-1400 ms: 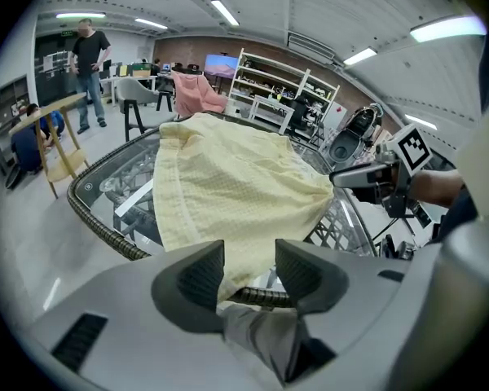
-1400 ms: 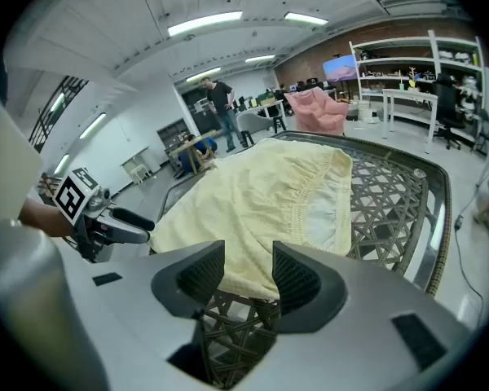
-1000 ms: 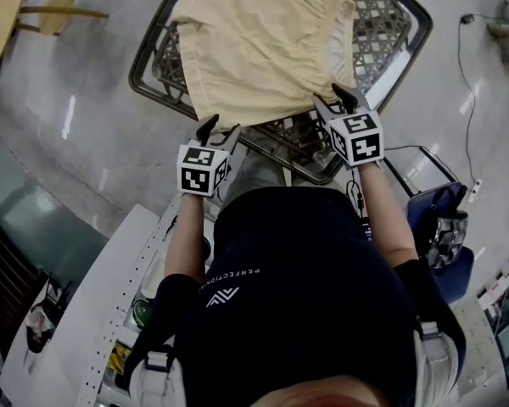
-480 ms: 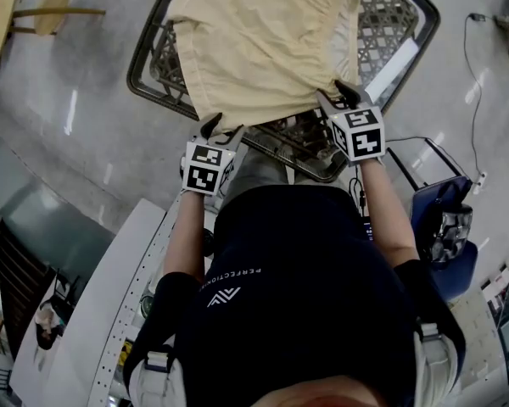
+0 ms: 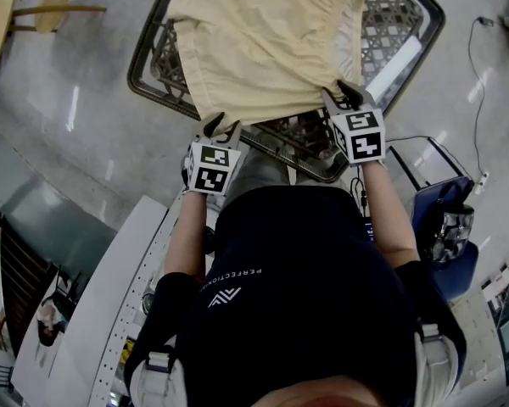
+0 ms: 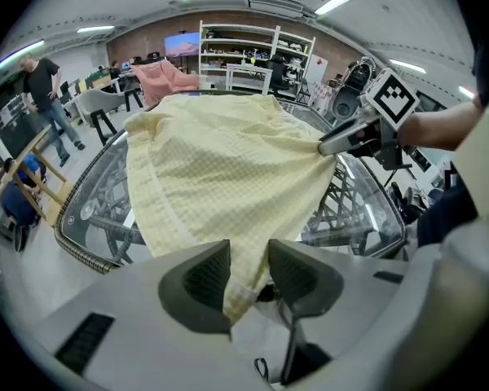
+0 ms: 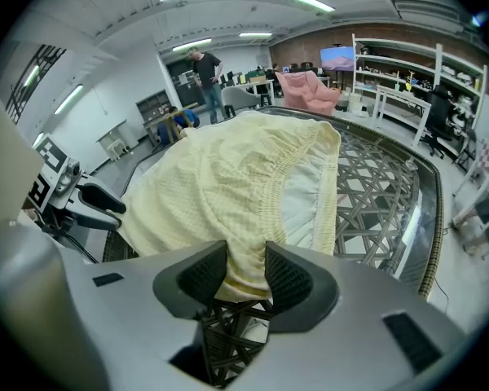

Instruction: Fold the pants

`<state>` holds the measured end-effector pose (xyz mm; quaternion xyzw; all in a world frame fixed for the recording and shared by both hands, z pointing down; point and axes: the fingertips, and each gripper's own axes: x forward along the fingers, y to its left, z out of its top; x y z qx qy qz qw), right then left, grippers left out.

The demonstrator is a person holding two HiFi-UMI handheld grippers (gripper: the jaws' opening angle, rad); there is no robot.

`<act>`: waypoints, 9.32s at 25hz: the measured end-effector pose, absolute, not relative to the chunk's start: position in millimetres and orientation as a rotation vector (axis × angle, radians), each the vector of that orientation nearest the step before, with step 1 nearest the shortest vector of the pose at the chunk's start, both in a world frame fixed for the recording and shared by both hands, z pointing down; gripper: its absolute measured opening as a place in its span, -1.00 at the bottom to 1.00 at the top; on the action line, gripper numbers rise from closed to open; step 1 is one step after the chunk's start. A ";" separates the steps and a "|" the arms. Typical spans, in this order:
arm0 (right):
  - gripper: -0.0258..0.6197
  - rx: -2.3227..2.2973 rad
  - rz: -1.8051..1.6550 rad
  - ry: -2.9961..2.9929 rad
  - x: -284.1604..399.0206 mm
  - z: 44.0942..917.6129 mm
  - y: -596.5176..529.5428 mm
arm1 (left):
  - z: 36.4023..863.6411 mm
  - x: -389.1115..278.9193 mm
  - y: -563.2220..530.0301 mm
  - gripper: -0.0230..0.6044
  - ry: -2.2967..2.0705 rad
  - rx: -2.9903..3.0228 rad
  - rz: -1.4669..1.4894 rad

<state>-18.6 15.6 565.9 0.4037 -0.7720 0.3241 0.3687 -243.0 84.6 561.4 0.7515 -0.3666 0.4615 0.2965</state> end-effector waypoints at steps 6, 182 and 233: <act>-0.54 1.045 0.804 -1.972 -17.4 566.1 13.5 | 563.5 -245.7 79.0 -0.74 -1.035 1.968 1.212; -0.62 1.794 0.920 -1.972 41.8 477.8 -167.9 | 465.7 -175.2 -340.4 -0.71 -1.200 2.448 1.042; -0.76 1.303 0.773 -2.270 65.0 422.3 -33.1 | 427.4 -41.2 -25.9 -0.86 -1.008 2.440 0.936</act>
